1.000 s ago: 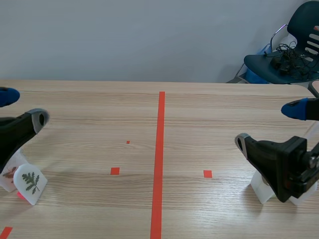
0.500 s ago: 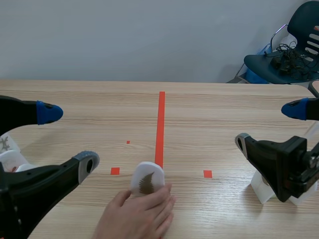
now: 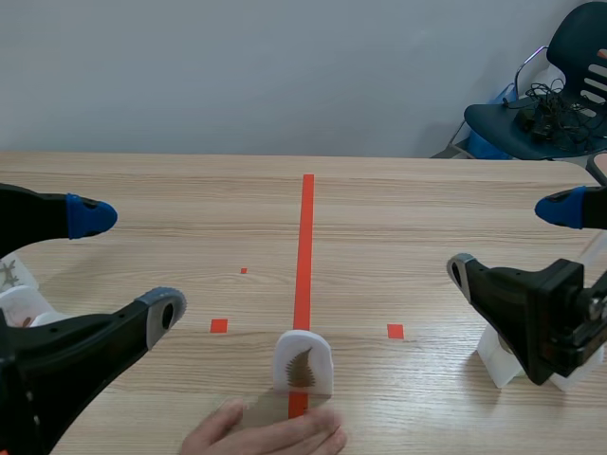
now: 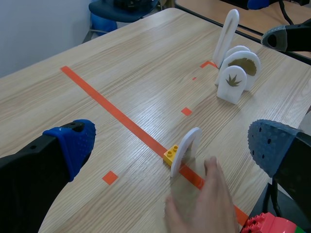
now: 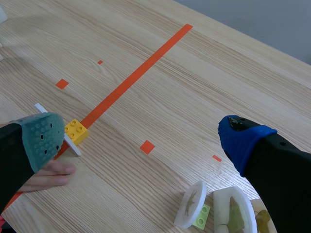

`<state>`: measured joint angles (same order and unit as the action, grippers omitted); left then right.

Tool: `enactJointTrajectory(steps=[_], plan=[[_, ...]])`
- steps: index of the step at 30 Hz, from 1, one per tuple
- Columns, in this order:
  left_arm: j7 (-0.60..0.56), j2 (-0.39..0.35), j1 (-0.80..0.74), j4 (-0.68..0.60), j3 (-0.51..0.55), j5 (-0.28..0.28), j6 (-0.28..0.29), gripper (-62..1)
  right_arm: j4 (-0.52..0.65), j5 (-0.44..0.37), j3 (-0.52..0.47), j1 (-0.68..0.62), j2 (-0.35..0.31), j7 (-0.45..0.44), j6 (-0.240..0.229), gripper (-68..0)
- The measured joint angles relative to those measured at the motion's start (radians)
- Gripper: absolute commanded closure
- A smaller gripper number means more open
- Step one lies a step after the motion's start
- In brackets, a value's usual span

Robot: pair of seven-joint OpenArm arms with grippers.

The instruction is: Do the leaf sorting experiment

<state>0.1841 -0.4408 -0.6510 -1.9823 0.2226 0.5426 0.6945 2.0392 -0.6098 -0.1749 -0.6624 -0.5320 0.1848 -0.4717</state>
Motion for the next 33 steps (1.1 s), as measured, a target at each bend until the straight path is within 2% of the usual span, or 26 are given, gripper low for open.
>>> enactJointTrajectory(steps=[10, 16, 18, 22, 26, 29, 31, 33], plan=[[0.003, 0.000, 0.000, 0.010, 0.000, 0.000, 0.000, -62.3, 0.000, 0.000, 0.000, 0.000, 0.000, 0.000, 0.000, -67.9], [0.002, 0.000, 0.006, 0.110, -0.036, -0.002, 0.000, -62.3, 0.000, 0.000, 0.000, 0.000, 0.000, 0.000, 0.000, -67.9], [-0.008, 0.000, 0.029, 0.171, -0.085, -0.045, 0.000, -62.3, 0.000, 0.000, 0.000, 0.000, 0.000, 0.000, 0.000, -67.9], [-0.101, 0.000, 0.100, 0.307, -0.211, -0.142, 0.000, -62.3, 0.000, 0.000, 0.000, 0.000, 0.000, 0.000, 0.000, -67.9], [-0.194, 0.016, 0.208, 0.431, -0.346, -0.304, 0.000, -62.3, 0.000, 0.000, 0.000, 0.000, 0.000, 0.000, 0.000, -67.9], [-0.256, 0.049, 0.309, 0.533, -0.432, -0.388, -0.006, -62.3, 0.000, 0.000, 0.000, 0.000, 0.000, 0.000, 0.000, -67.9], [-0.312, 0.068, 0.376, 0.607, -0.488, -0.435, -0.015, -62.3, 0.000, 0.000, 0.000, 0.000, 0.000, 0.000, 0.000, -67.9], [-0.335, 0.088, 0.438, 0.681, -0.547, -0.483, -0.063, -62.3, 0.000, 0.000, 0.000, 0.000, 0.000, 0.000, 0.000, -67.9]])
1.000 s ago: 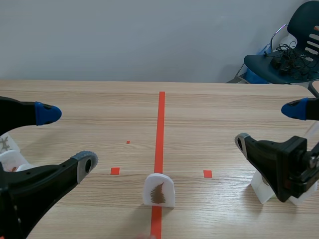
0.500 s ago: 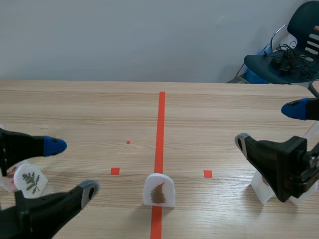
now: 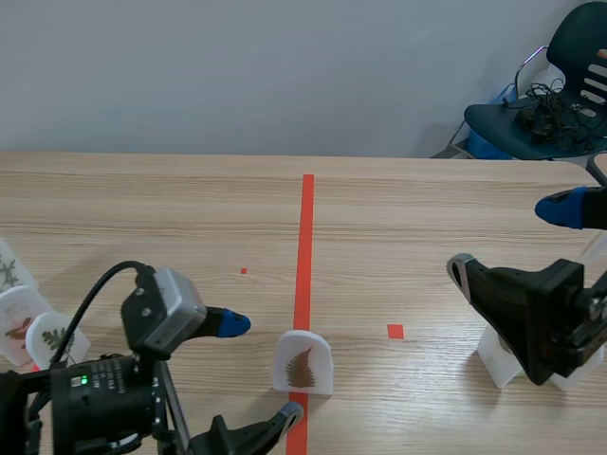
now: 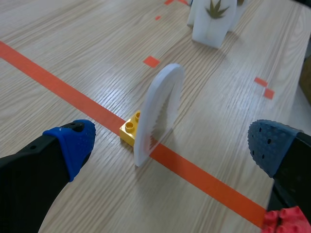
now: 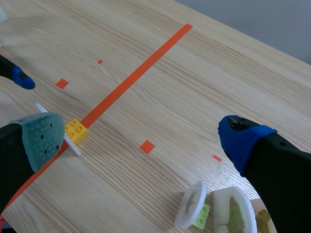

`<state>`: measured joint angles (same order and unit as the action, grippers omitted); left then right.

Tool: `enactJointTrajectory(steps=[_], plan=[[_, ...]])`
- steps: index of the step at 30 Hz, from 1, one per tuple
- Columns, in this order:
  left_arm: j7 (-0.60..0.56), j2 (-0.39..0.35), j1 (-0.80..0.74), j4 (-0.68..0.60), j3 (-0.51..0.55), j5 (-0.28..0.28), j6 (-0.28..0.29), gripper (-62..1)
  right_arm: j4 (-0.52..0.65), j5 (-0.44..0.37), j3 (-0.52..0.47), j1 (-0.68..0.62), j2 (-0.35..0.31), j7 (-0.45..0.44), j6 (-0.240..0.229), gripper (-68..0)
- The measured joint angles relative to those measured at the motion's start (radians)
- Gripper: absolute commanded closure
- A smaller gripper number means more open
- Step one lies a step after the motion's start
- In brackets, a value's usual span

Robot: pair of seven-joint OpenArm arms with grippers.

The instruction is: Do the leaf sorting experiment

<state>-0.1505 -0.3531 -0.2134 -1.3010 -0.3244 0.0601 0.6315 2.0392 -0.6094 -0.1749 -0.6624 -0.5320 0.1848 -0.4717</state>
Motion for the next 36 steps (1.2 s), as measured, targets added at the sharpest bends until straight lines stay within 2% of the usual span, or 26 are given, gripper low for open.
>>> enactJointTrajectory(steps=[2, 7, 10, 15, 17, 19, 23, 25, 27, 30, 31, 34, 36], plan=[[-0.029, 0.024, 0.053, 0.078, -0.051, -0.045, -0.054, -62.3, 0.000, 0.000, 0.000, 0.000, 0.000, 0.000, 0.000, -67.9], [-0.087, 0.072, 0.146, 0.218, -0.135, -0.097, -0.074, -62.3, 0.000, 0.000, 0.000, 0.000, 0.000, 0.000, 0.000, -67.9], [-0.109, 0.087, 0.164, 0.240, -0.157, -0.106, -0.074, -48.8, 0.000, 0.000, 0.000, 0.000, 0.000, 0.000, 0.000, -67.9], [-0.129, 0.098, 0.163, 0.235, -0.159, -0.104, -0.104, -20.2, 0.000, 0.000, 0.000, 0.000, 0.000, 0.000, 0.000, -67.9], [-0.129, 0.098, 0.163, 0.230, -0.156, -0.104, -0.108, -12.6, 0.000, 0.000, 0.000, 0.000, 0.000, 0.000, 0.000, -67.9], [-0.129, 0.098, 0.163, 0.228, -0.153, -0.104, -0.108, -7.9, 0.000, 0.000, 0.000, 0.000, 0.000, 0.000, 0.000, -67.9], [-0.128, 0.098, 0.161, 0.225, -0.153, -0.102, -0.104, -5.5, 0.000, 0.000, 0.000, 0.000, 0.000, 0.000, 0.000, -67.9], [-0.121, 0.097, 0.157, 0.212, -0.151, -0.084, -0.060, -5.5, 0.000, 0.000, 0.000, 0.000, 0.000, 0.000, 0.000, -67.9], [-0.116, 0.092, 0.137, 0.162, -0.140, -0.085, -0.028, -5.5, 0.000, 0.000, 0.000, 0.000, 0.000, 0.000, 0.000, -67.9], [-0.117, 0.080, 0.061, 0.021, -0.081, -0.080, -0.024, -5.5, 0.000, 0.000, 0.000, 0.000, 0.000, 0.000, 0.000, -67.9], [-0.115, 0.078, 0.027, -0.030, -0.046, -0.063, -0.024, -5.5, 0.000, 0.000, 0.000, 0.000, 0.000, 0.000, 0.000, -67.9], [-0.064, 0.076, -0.083, -0.158, 0.082, 0.039, -0.026, -5.5, 0.000, 0.000, 0.000, 0.000, 0.000, 0.000, 0.000, -67.9], [-0.062, 0.076, -0.159, -0.206, 0.167, 0.075, -0.034, -5.5, 0.000, 0.000, 0.000, 0.000, 0.000, 0.000, 0.000, -67.9]])
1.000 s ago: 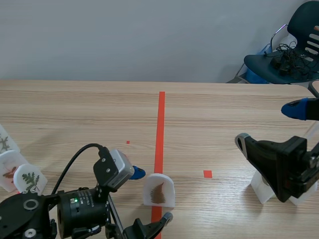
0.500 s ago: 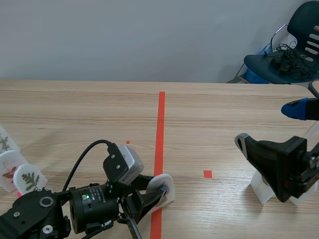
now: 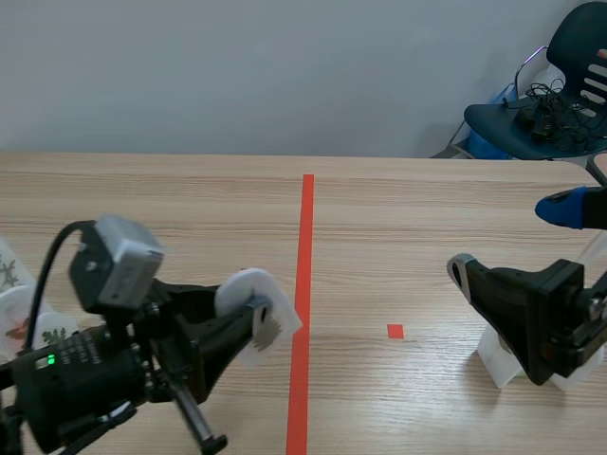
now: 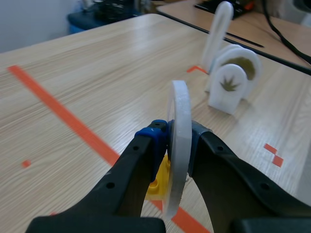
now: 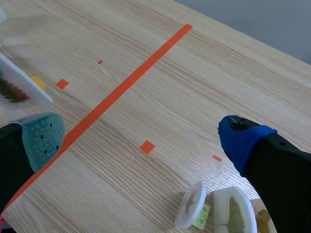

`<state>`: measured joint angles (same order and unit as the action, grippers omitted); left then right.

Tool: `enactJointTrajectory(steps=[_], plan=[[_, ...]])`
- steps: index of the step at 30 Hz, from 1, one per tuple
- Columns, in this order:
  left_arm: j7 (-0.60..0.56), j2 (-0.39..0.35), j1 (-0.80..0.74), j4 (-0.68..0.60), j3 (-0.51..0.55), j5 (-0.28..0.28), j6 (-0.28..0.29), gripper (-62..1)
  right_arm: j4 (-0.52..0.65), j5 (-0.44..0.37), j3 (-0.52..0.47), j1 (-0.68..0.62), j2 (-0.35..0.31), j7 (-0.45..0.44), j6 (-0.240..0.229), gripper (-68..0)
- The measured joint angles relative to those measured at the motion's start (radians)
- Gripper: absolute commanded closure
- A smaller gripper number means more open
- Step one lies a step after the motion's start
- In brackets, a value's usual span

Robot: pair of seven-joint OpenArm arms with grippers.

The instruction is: Do the leaf sorting experiment

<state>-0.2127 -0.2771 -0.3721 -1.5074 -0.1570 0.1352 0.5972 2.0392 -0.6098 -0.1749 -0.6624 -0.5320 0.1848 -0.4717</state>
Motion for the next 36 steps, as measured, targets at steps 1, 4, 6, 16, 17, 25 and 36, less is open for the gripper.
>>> enactJointTrajectory(steps=[1, 4, 6, 16, 17, 25, 36], plan=[[0.000, 0.000, -0.038, -0.014, 0.037, 0.006, -0.018, -5.5, 0.000, 0.000, 0.000, 0.000, 0.000, 0.000, 0.000, -67.9], [0.007, 0.014, -0.134, -0.014, 0.143, 0.003, -0.062, -5.5, 0.000, 0.000, 0.000, 0.000, 0.000, 0.000, 0.000, -67.9], [0.009, 0.032, -0.170, 0.000, 0.204, 0.013, -0.103, -5.5, 0.000, 0.000, 0.000, 0.000, 0.000, 0.000, 0.000, -67.9], [0.006, 0.061, -0.047, 0.193, 0.269, 0.075, -0.263, -5.5, 0.000, 0.000, 0.000, 0.000, 0.000, 0.000, 0.000, -67.9], [0.006, 0.061, -0.027, 0.235, 0.269, 0.075, -0.269, -5.5, 0.000, 0.000, 0.000, 0.000, 0.000, 0.000, 0.000, -67.9], [-0.032, 0.060, 0.070, 0.389, 0.315, 0.079, -0.291, -5.5, 0.000, 0.000, 0.000, 0.000, 0.000, 0.000, 0.000, -67.9], [-0.016, -0.014, 0.053, 0.391, 0.359, 0.075, -0.298, -20.6, 0.000, 0.000, 0.000, 0.000, 0.000, 0.000, 0.000, -67.9]])
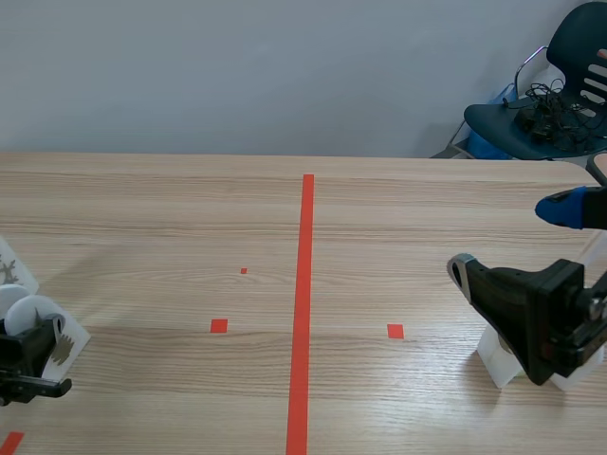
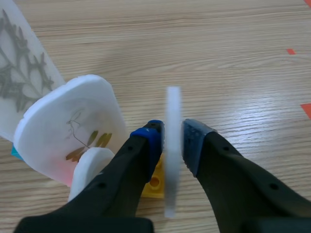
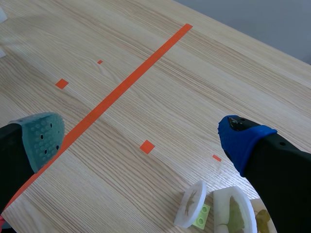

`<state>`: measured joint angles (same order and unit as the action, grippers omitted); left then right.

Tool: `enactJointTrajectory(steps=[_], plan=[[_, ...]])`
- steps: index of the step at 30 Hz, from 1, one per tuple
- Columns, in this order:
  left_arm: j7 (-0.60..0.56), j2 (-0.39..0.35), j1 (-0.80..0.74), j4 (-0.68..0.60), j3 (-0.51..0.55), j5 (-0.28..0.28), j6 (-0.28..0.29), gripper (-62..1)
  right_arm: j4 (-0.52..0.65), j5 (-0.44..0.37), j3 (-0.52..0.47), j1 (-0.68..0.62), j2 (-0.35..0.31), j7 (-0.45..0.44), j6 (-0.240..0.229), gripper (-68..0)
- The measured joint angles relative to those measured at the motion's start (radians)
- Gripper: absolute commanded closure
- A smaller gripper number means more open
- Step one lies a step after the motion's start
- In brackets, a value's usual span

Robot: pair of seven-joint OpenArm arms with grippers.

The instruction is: Do the leaf sorting experiment

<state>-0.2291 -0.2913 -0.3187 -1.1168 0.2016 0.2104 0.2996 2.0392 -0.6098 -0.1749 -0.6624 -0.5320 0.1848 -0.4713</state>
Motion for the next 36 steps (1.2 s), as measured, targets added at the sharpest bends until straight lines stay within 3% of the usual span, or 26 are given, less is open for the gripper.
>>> enactJointTrajectory(steps=[4, 8, 11, 15, 21, 25, 36], plan=[[0.000, -0.012, 0.000, -0.004, 0.000, 0.002, 0.030, -30.3, 0.000, 0.000, 0.000, 0.000, 0.000, 0.000, 0.000, -67.9], [0.011, -0.037, -0.034, -0.093, 0.003, 0.080, 0.169, -42.0, 0.000, 0.000, 0.000, 0.000, 0.000, 0.000, 0.000, -67.9], [0.016, -0.039, -0.069, -0.237, 0.060, 0.083, 0.266, -49.2, 0.000, 0.000, 0.000, 0.000, 0.000, 0.000, 0.000, -67.9], [0.062, -0.047, -0.106, -0.445, 0.150, 0.187, 0.394, -60.5, 0.000, 0.000, 0.000, 0.000, 0.000, 0.000, 0.000, -67.9], [0.241, -0.047, -0.155, -0.685, 0.140, 0.250, 0.395, -62.3, 0.000, 0.000, 0.000, 0.000, 0.000, 0.000, 0.000, -67.9], [0.248, -0.047, -0.209, -0.787, 0.090, 0.263, 0.395, -62.3, 0.000, 0.000, 0.000, 0.000, 0.000, 0.000, 0.000, -67.9], [0.293, -0.047, -0.254, -0.787, -0.023, 0.258, 0.395, -62.3, 0.000, 0.000, 0.000, 0.000, 0.000, 0.000, 0.000, -67.9]])
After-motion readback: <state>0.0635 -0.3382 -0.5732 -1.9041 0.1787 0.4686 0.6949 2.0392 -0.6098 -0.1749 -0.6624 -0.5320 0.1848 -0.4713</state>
